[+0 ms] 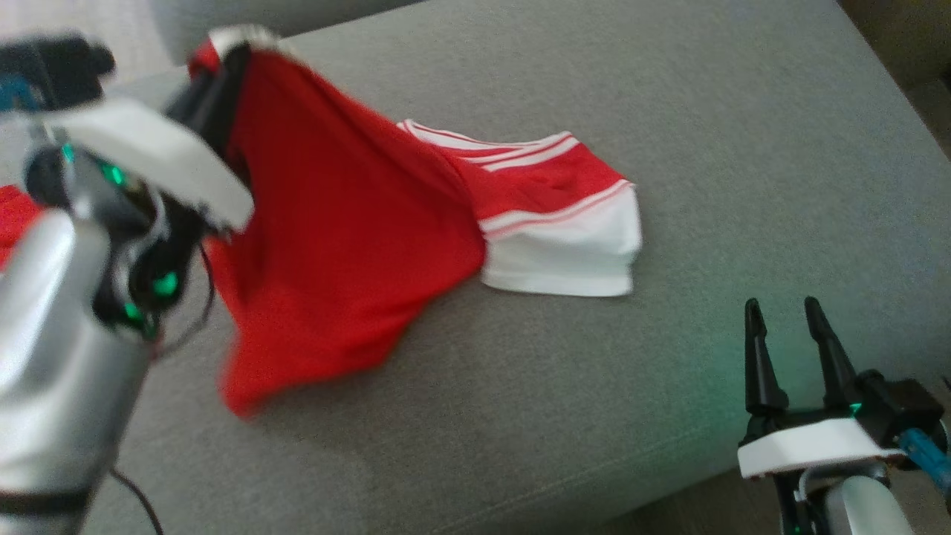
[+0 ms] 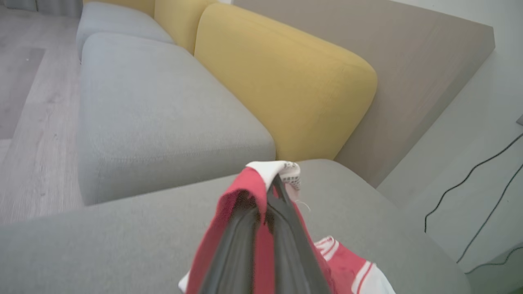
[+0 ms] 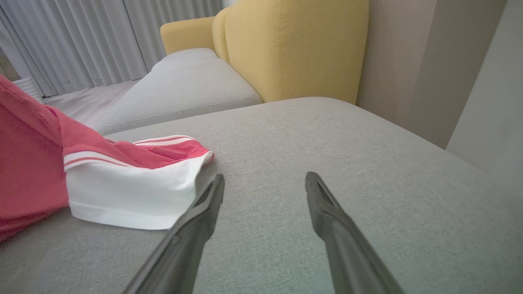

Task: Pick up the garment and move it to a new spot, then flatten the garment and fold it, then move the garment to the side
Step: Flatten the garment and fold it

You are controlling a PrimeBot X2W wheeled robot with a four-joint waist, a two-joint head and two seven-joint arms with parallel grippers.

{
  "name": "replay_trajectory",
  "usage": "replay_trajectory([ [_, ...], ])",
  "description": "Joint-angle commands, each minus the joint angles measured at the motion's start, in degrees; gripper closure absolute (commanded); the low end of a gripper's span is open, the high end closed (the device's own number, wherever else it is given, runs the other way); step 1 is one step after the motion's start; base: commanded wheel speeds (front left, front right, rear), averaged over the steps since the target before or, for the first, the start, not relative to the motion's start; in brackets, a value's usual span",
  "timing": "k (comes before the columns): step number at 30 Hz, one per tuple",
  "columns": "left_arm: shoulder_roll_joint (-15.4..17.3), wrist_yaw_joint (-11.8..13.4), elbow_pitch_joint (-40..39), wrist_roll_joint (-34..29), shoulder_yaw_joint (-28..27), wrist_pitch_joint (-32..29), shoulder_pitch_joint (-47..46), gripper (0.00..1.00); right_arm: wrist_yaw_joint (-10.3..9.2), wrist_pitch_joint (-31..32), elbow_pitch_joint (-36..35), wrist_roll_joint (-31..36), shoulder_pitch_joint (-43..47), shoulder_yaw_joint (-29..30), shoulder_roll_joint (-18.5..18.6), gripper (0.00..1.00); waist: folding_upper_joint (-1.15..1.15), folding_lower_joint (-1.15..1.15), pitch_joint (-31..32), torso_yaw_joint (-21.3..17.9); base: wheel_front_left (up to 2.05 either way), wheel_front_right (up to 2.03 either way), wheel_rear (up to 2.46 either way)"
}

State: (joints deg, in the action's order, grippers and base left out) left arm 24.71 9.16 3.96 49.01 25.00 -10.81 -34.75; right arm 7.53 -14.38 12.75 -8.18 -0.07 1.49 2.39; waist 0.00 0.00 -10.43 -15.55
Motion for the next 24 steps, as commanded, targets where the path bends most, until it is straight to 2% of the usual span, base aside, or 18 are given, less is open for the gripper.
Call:
replay_trajectory([
  [1,1.2,-1.2,0.7,-1.5,-2.8,1.2,-6.7,1.0,-0.04,-0.6,-1.4,-0.5,-1.9,-1.1,0.5,0.0,0.0,0.0,-1.1,-1.5,0.0,0.0,0.0],
  [4,0.6,-2.9,4.3,-3.5,-1.7,2.7,-11.3,1.0,-0.04,-0.6,-1.3,-0.4,-2.0,-0.8,0.5,0.0,0.0,0.0,-1.0,-1.9,0.0,0.0,0.0],
  [8,0.1,-4.0,6.3,-5.7,0.1,3.8,-13.7,1.0,-0.04,-0.6,-1.2,-0.2,-1.8,-0.3,0.5,0.0,0.0,0.0,-0.6,-1.7,0.0,0.0,0.0],
  [14,-0.3,-4.6,2.2,-6.1,3.0,4.4,-7.7,1.0,-0.04,-0.6,-1.4,0.5,-0.1,1.2,0.5,0.0,0.0,0.0,1.6,1.5,0.0,0.0,0.0],
  [18,1.3,-3.0,-4.1,-5.8,4.3,4.8,1.4,1.0,-0.04,-0.6,-1.7,1.5,0.7,2.0,0.5,0.0,0.0,0.0,3.1,4.8,0.0,0.0,0.0],
  [24,2.7,2.7,-13.4,-4.3,4.7,8.2,19.6,1.0,-0.04,-0.6,-1.8,2.6,1.8,3.1,0.5,0.0,0.0,0.0,5.2,9.3,0.0,0.0,0.0],
])
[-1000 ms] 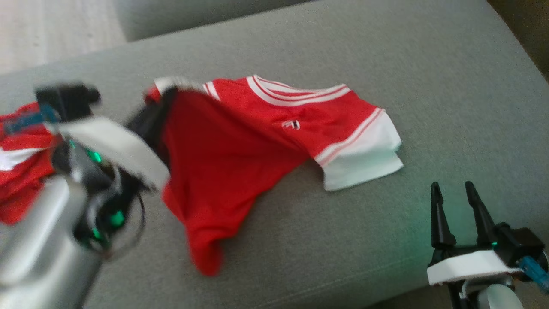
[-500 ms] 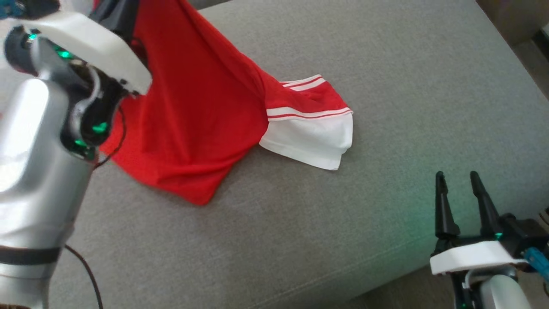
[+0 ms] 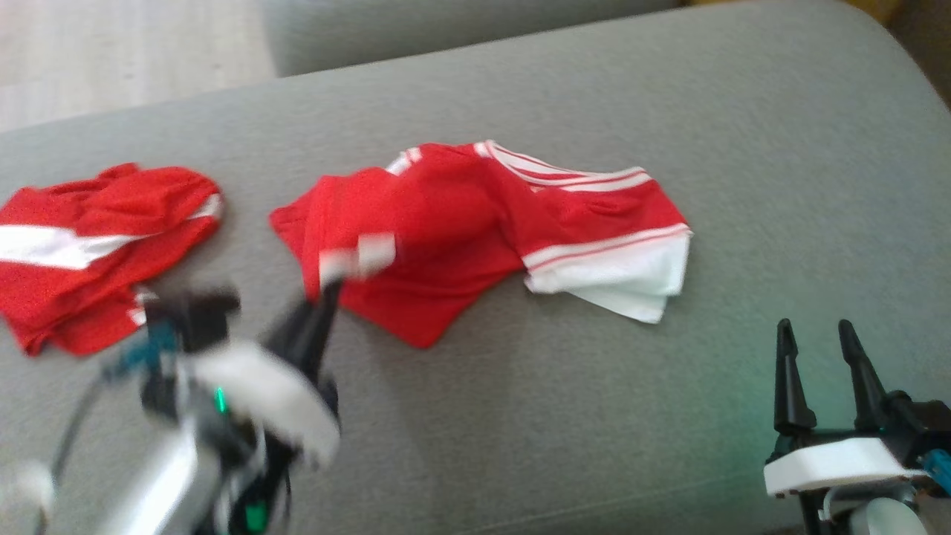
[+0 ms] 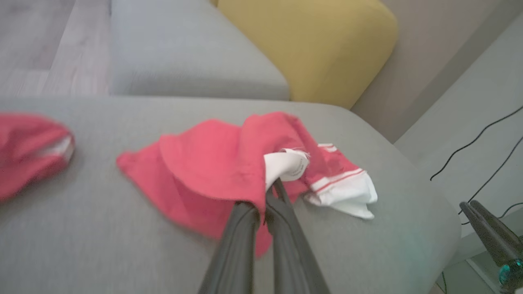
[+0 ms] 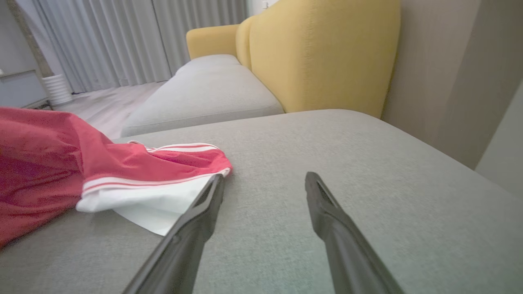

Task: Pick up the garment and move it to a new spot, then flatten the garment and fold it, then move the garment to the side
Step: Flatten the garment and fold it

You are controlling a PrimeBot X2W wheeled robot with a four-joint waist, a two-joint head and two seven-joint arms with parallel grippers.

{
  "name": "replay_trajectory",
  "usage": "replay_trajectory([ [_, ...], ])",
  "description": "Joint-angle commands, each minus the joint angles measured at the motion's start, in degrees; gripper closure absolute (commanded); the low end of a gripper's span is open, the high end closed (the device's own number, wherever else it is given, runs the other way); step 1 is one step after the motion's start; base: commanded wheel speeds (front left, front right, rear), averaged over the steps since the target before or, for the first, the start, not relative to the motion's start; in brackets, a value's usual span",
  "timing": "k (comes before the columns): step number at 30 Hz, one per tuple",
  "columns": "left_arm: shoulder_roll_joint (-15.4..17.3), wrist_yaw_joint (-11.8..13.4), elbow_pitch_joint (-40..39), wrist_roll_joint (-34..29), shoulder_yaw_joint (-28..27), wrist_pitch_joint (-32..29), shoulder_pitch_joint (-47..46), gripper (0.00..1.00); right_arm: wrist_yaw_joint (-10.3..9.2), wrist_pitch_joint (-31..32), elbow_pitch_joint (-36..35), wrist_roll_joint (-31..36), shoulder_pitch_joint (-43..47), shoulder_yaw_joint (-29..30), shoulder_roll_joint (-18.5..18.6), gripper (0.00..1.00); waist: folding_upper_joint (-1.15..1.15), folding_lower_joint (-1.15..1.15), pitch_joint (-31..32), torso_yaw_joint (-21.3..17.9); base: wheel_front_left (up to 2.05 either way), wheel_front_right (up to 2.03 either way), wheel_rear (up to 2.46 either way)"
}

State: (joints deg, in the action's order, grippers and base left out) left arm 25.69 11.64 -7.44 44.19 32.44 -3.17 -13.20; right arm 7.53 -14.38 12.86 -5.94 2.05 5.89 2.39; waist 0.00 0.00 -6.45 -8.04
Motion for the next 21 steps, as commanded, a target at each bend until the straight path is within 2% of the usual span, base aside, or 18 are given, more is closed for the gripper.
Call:
replay_trajectory([
  [1,1.4,0.8,-2.9,1.2,-2.7,1.4,1.2,1.0,-0.04,-0.6,-2.0,0.4,-0.1,-1.3,0.5,0.0,0.0,0.0,1.5,2.6,0.0,0.0,0.0],
  [3,0.6,1.7,-3.4,2.6,-2.4,3.3,6.9,1.0,-0.04,-0.6,-2.1,0.5,0.1,-1.5,0.5,0.0,0.0,0.0,1.6,3.8,0.0,0.0,0.0],
  [5,-0.4,1.6,-2.1,3.2,-1.9,5.8,10.9,1.0,-0.04,-0.6,-2.0,0.7,0.4,-1.7,0.5,0.0,0.0,0.0,1.8,4.9,0.0,0.0,0.0],
  [7,-2.8,0.1,0.4,5.3,-1.7,8.6,13.5,1.0,-0.04,-0.6,-2.0,1.0,0.8,-1.7,0.5,0.0,0.0,0.0,1.9,5.9,0.0,0.0,0.0],
  [12,-6.4,-5.1,11.5,5.4,0.6,13.5,13.5,0.98,-0.04,-0.6,-1.9,1.6,0.7,-2.2,0.5,0.0,0.0,0.0,1.9,7.1,0.0,0.0,0.0],
  [13,-7.3,-6.1,13.8,5.8,0.9,13.8,13.3,0.84,-0.04,-0.6,-1.9,1.6,0.6,-2.2,0.5,0.0,0.0,0.0,1.9,7.1,0.0,0.0,0.0],
  [14,-7.7,-6.8,16.1,5.3,1.5,14.3,12.7,0.47,-0.04,-0.6,-1.9,1.7,0.6,-2.3,0.5,0.0,0.0,0.0,1.9,7.1,0.0,0.0,0.0],
  [15,-7.9,-7.1,18.1,4.4,1.8,14.9,12.1,0.07,-0.04,-0.6,-1.9,1.8,0.5,-2.5,0.5,0.0,0.0,0.0,1.8,6.9,0.0,0.0,0.0],
  [16,-8.4,-7.2,19.8,4.0,1.8,15.4,11.7,0.0,-0.04,-0.6,-1.9,1.9,0.3,-2.7,0.5,0.0,0.0,0.0,1.7,6.7,0.0,0.0,0.0],
  [18,-8.8,-6.7,22.7,2.9,1.5,16.3,11.2,0.0,-0.04,-0.6,-2.0,1.9,0.1,-2.6,0.5,0.0,0.0,0.0,1.5,6.1,0.0,0.0,0.0],
  [21,-8.9,-4.1,25.5,0.3,-0.7,17.6,11.2,0.0,-0.04,-0.6,-2.2,1.9,0.1,-2.5,0.5,0.0,0.0,0.0,1.6,5.0,0.0,0.0,0.0],
])
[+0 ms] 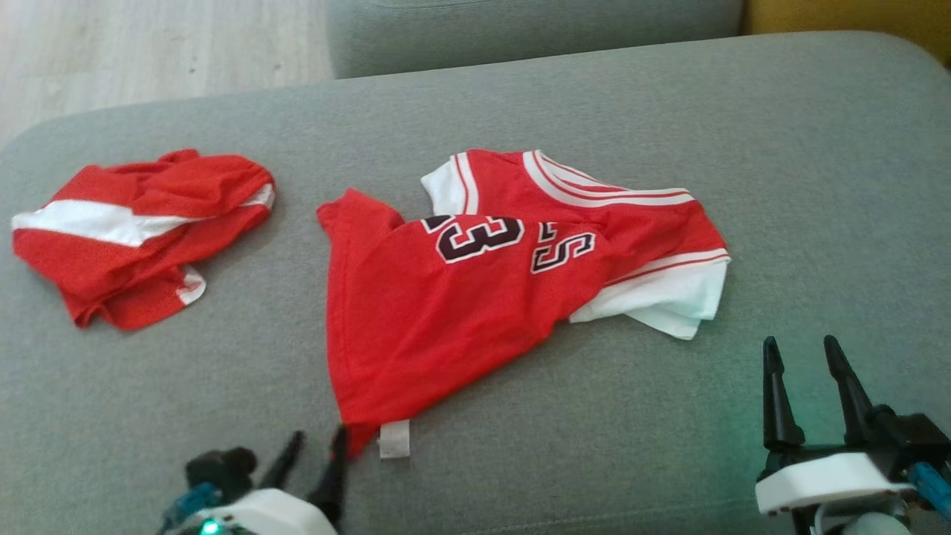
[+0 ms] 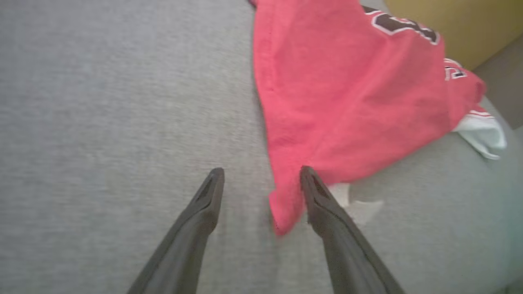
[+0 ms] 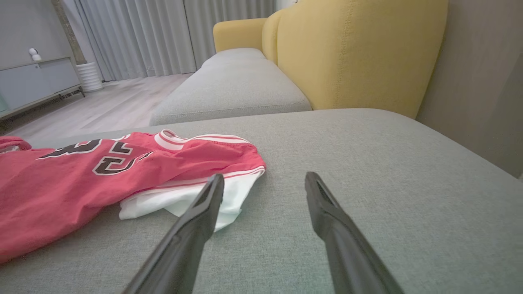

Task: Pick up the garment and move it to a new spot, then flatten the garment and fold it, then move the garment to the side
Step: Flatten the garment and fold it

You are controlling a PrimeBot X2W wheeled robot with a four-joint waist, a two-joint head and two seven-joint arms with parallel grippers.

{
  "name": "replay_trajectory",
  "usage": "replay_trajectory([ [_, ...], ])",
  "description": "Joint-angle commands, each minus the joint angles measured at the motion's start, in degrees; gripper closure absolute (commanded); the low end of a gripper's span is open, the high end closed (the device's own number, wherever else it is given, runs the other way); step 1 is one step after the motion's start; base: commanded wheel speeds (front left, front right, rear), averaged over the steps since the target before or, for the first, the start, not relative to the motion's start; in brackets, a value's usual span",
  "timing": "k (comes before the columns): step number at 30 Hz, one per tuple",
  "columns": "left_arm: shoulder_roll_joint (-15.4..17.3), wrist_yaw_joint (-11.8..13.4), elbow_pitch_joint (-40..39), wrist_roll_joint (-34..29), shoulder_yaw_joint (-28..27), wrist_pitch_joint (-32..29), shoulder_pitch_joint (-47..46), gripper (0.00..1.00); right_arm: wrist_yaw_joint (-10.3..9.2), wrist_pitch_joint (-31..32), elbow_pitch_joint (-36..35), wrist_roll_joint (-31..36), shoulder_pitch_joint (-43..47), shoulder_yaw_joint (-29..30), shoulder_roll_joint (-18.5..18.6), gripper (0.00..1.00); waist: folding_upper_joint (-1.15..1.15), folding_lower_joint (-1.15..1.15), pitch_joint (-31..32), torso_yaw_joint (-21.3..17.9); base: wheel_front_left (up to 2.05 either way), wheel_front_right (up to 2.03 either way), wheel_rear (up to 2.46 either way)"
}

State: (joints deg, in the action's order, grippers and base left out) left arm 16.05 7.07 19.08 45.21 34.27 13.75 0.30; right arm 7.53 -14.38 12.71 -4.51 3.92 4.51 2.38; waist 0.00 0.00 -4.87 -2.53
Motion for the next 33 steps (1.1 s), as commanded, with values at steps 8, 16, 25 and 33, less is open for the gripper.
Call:
replay_trajectory([
  [8,-2.9,4.3,-7.4,-10.7,-15.3,1.2,1.2,0.0,-0.04,-0.6,-2.8,-0.5,-1.7,-1.0,0.5,0.0,0.0,0.0,-0.2,-2.3,0.0,0.0,0.0],
  [16,-9.1,-0.8,-14.6,-23.8,-23.0,1.2,5.3,0.0,-0.04,-0.6,-3.5,-0.2,-0.8,0.2,0.5,0.0,0.0,0.0,0.7,-2.3,0.0,0.0,0.0],
  [25,-12.6,-7.4,-14.7,-31.6,-27.9,1.2,5.1,0.0,-0.04,-0.6,-3.9,1.6,-1.0,2.4,0.5,0.0,0.0,0.0,1.6,-0.3,0.0,0.0,0.0],
  [33,-13.1,-9.2,-14.9,-34.7,-29.7,1.2,6.0,0.0,-0.04,-0.6,-2.5,1.0,0.1,-0.3,0.5,0.0,0.0,0.0,3.6,1.2,0.0,0.0,0.0],
])
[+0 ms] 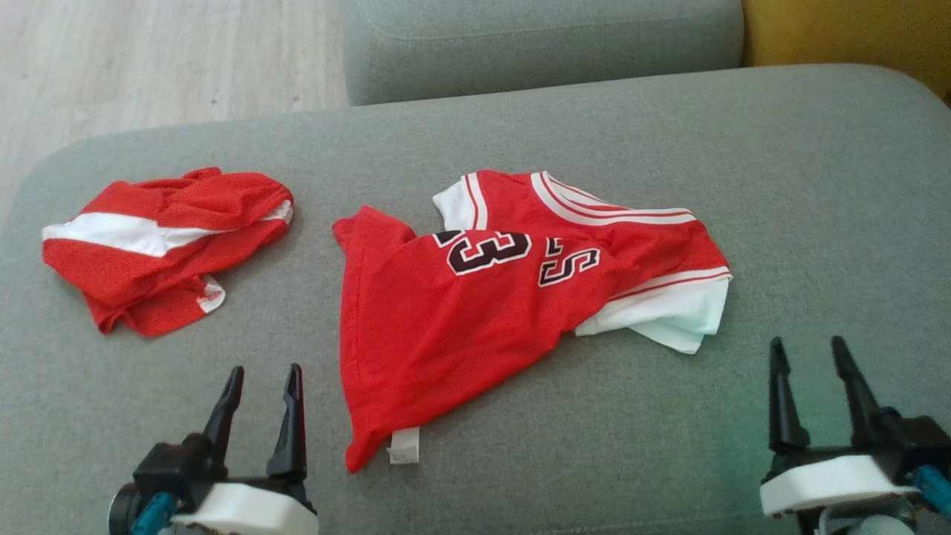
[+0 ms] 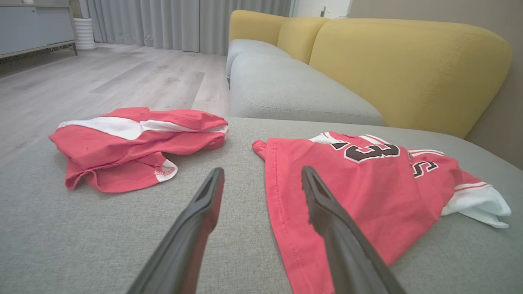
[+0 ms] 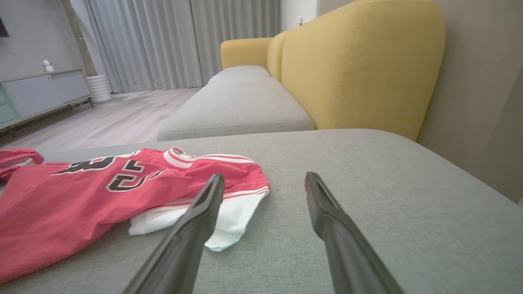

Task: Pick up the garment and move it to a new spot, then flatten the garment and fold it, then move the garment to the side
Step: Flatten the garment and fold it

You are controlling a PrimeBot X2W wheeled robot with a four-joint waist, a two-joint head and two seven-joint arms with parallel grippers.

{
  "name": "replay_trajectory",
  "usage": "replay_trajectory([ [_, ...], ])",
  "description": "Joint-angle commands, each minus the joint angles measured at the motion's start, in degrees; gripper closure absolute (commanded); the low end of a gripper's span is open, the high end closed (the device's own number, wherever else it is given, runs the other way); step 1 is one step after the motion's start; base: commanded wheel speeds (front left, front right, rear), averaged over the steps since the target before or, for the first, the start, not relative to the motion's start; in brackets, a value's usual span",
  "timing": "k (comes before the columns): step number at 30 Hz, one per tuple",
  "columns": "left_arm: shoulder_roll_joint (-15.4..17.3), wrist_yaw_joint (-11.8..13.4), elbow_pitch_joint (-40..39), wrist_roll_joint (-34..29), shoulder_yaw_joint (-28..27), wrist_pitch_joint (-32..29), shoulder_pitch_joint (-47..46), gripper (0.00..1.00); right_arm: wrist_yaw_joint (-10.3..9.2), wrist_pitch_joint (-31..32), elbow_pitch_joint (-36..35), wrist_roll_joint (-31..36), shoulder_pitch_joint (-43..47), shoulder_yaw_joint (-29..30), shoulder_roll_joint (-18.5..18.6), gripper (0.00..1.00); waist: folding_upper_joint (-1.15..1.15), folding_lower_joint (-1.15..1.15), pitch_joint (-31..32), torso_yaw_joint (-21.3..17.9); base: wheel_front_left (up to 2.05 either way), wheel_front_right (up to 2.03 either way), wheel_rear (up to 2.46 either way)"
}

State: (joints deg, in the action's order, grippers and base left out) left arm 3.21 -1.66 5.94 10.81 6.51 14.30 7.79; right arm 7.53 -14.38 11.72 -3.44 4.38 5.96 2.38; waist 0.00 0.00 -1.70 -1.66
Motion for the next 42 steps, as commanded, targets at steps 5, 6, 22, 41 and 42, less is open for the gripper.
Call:
replay_trajectory([
  [5,-0.3,-0.3,-1.9,0.0,-1.7,0.7,-1.0,0.0,-0.04,-0.6,-0.9,-0.5,0.0,-4.0,0.5,0.0,0.0,0.0,1.2,0.9,0.0,0.0,0.0],
  [6,-0.3,-0.2,-1.9,0.0,-1.7,0.7,-0.9,0.0,-0.04,-0.6,-0.9,-0.6,0.0,-4.3,0.5,0.0,0.0,0.0,1.3,0.9,0.0,0.0,0.0],
  [22,-0.3,0.3,-1.2,-0.1,-0.9,0.7,-0.4,0.0,-0.04,-0.6,-1.3,-1.4,-0.6,-4.9,0.5,0.0,0.0,0.0,1.7,0.6,0.0,0.0,0.0],
  [41,2.5,-1.4,-3.5,-1.4,7.7,-24.3,0.3,0.0,-0.04,26.7,3.3,1.9,-9.5,-4.1,0.6,0.0,0.0,0.0,-2.5,1.2,0.0,0.0,0.0],
  [42,2.6,-1.5,-3.0,-1.5,7.9,-24.8,0.1,0.0,-0.04,27.5,3.5,1.7,-9.8,-3.9,0.6,0.0,0.0,0.0,-2.9,1.2,0.0,0.0,0.0],
])
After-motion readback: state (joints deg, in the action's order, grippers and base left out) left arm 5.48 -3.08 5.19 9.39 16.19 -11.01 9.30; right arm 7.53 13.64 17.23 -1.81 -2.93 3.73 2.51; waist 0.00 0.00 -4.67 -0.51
